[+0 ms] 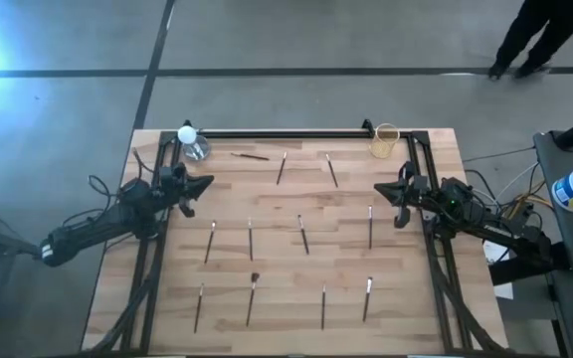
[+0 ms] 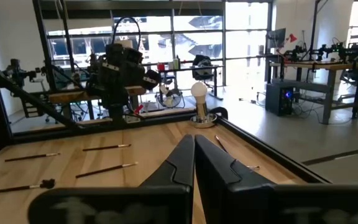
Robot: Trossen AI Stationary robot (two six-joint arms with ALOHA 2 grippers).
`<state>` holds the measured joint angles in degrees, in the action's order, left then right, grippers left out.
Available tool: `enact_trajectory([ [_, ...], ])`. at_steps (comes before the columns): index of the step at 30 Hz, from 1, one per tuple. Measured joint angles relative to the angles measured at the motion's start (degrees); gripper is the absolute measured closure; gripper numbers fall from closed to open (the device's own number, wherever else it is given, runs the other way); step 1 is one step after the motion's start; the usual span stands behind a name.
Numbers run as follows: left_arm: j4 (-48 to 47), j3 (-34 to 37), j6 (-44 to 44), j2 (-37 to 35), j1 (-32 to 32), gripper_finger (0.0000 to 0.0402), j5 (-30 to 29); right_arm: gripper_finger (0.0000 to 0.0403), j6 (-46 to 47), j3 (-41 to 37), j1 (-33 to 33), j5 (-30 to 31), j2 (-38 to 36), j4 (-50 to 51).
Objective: Sort items
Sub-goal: Put the black eyeshadow brush into the gold holder
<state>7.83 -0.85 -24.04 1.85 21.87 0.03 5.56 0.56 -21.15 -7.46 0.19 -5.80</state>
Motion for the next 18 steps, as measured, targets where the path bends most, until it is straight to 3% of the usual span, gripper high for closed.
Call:
enact_trajectory([
  [8,-4.5,-8.1,1.1,13.8,0.0,0.0402,0.4,0.0394,8.2,0.0,0.0,0.0,0.0,-0.1],
  [13,-5.0,-15.8,6.4,26.1,0.2,0.0402,1.6,0.0394,9.3,0.0,0.0,0.0,0.0,-0.1],
  [18,-13.1,-25.9,12.9,37.8,2.4,0.0402,2.3,0.0394,9.5,0.0,0.0,0.0,0.0,-0.1],
])
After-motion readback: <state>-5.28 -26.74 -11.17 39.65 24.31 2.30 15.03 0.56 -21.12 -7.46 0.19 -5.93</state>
